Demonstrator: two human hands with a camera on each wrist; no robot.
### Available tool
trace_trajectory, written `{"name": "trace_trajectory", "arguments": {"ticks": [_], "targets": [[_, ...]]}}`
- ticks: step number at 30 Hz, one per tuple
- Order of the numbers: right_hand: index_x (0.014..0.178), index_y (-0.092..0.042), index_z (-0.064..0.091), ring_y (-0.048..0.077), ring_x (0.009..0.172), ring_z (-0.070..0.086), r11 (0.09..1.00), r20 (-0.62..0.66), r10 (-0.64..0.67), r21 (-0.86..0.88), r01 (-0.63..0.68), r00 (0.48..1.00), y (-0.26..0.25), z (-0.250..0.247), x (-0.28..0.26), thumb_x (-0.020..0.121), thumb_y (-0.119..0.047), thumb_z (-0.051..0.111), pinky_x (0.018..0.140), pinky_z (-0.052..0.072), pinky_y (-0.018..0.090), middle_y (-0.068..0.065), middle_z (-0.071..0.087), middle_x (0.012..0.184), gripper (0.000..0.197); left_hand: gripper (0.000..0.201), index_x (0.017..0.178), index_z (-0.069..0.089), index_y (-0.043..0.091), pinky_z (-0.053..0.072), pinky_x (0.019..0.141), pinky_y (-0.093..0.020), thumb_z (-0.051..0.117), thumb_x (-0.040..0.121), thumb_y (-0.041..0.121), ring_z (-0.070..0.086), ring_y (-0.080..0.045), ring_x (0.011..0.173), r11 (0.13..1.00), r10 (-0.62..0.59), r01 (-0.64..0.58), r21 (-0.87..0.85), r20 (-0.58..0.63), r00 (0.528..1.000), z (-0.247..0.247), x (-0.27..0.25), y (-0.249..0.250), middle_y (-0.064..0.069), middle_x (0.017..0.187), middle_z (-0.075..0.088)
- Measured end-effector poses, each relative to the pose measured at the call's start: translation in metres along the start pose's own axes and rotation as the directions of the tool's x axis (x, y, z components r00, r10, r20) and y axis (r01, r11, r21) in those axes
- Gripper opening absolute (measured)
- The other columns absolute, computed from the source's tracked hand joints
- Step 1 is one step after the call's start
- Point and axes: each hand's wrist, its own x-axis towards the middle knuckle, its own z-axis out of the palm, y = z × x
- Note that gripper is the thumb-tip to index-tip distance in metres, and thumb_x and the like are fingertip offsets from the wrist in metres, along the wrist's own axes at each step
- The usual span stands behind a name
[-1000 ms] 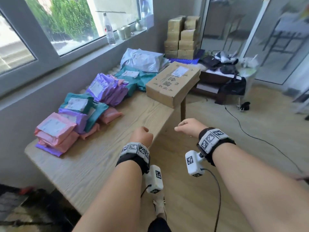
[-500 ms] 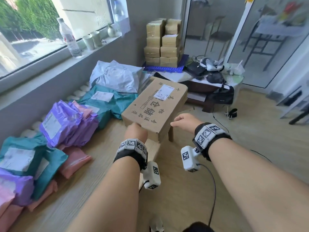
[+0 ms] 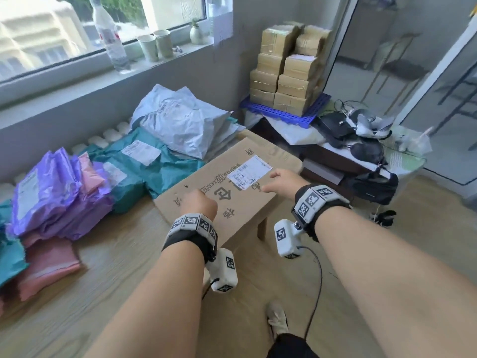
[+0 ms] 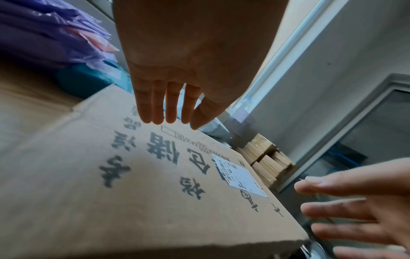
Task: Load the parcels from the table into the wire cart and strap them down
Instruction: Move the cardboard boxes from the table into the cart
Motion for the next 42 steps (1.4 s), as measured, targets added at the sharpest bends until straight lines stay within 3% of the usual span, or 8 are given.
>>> {"name": "trace_trajectory", "arguments": {"ticks": [6,11,19,21,25,28,36,42], "targets": [[0.136,-0.016,0.046,0.023,0.12,0.054,0.999,0.069,0.009,-0.04,-0.006,0.998,0.023,-0.023,0.073,0.074,-0.03,0.078,0.104,0.044,0.041,0.003,0.051,0.139,0.072,0.037,0.118,0.061,0.01,0.045,0.097,-0.044,0.046,0.085,0.016,0.05,-0.034,0.117,0.964,-0.266,0.266,-0.024,-0.157,0.951,0.038,0.013,0.018,-0.013,0.124,0.057],[0.14,-0.018,0.043,0.028,0.131,0.042,0.989,0.051,-0.007,-0.148,0.014,0.999,0.026,-0.03,0.104,0.076,-0.029,0.075,0.106,0.039,0.044,0.006,0.049,0.14,0.072,0.049,0.131,0.048,0.013,0.029,0.111,-0.05,0.054,0.084,0.026,0.032,-0.034,0.132,0.878,-0.469,0.476,-0.047,-0.279,0.838,0.052,0.008,0.005,-0.011,0.144,0.037],[0.133,-0.006,0.043,0.032,0.114,0.057,0.981,0.042,0.107,-0.165,-0.098,0.993,0.026,-0.018,0.127,0.077,-0.022,0.073,0.09,0.048,0.037,0.015,0.055,0.13,0.066,0.063,0.142,0.024,0.004,0.031,0.107,-0.046,0.055,0.089,0.02,0.037,-0.038,0.131,0.63,-0.764,0.671,-0.392,-0.156,0.626,0.056,-0.004,-0.008,-0.021,0.144,0.035],[0.121,-0.005,0.054,0.03,0.1,0.059,0.967,0.025,0.131,-0.225,-0.122,0.991,0.025,-0.016,0.129,0.074,-0.023,0.07,0.079,0.049,0.033,0.016,0.058,0.122,0.053,0.06,0.139,0.029,0.001,0.033,0.106,-0.044,0.056,0.088,0.02,0.04,-0.037,0.13,0.61,-0.777,0.681,-0.405,-0.142,0.613,0.056,-0.004,-0.014,-0.02,0.143,0.037],[0.101,-0.009,0.068,0.03,0.099,0.058,0.921,0.034,0.12,-0.378,-0.099,0.992,0.024,-0.007,0.135,0.068,-0.026,0.057,0.088,0.048,0.038,0.012,0.065,0.109,0.039,0.057,0.134,0.036,0.0,0.038,0.102,-0.042,0.056,0.087,0.024,0.045,-0.036,0.125,0.609,-0.778,0.687,-0.396,-0.127,0.616,0.055,-0.011,-0.022,-0.02,0.138,0.042],[0.093,-0.013,0.066,0.032,0.102,0.053,0.893,0.055,0.099,-0.445,-0.065,0.994,0.015,0.0,0.13,0.072,-0.027,0.05,0.081,0.038,0.036,0.009,0.066,0.104,0.03,0.056,0.132,0.04,0.0,0.041,0.099,-0.041,0.055,0.085,0.026,0.047,-0.036,0.122,0.616,-0.773,0.681,-0.395,-0.14,0.618,0.048,-0.022,-0.031,-0.02,0.135,0.044],[0.117,-0.003,0.054,0.034,0.111,0.054,0.988,-0.107,0.047,-0.144,-0.062,0.993,-0.034,0.016,0.059,0.065,-0.024,0.053,0.098,0.046,0.043,0.017,0.052,0.125,0.057,0.052,0.125,0.051,0.002,0.043,0.092,-0.039,0.054,0.079,0.026,0.05,-0.034,0.118,0.664,-0.737,0.613,-0.428,-0.238,0.632,0.007,-0.073,-0.074,-0.018,0.128,0.051],[0.127,-0.005,0.049,0.035,0.116,0.053,0.991,-0.072,-0.068,-0.121,0.059,0.995,-0.079,0.074,-0.027,0.063,-0.031,0.055,0.101,0.044,0.045,0.016,0.05,0.13,0.069,0.051,0.121,0.055,0.004,0.046,0.091,-0.04,0.055,0.078,0.031,0.054,-0.034,0.113,0.628,-0.77,0.593,-0.503,-0.293,0.566,-0.033,-0.153,-0.153,-0.017,0.124,0.054]]}}
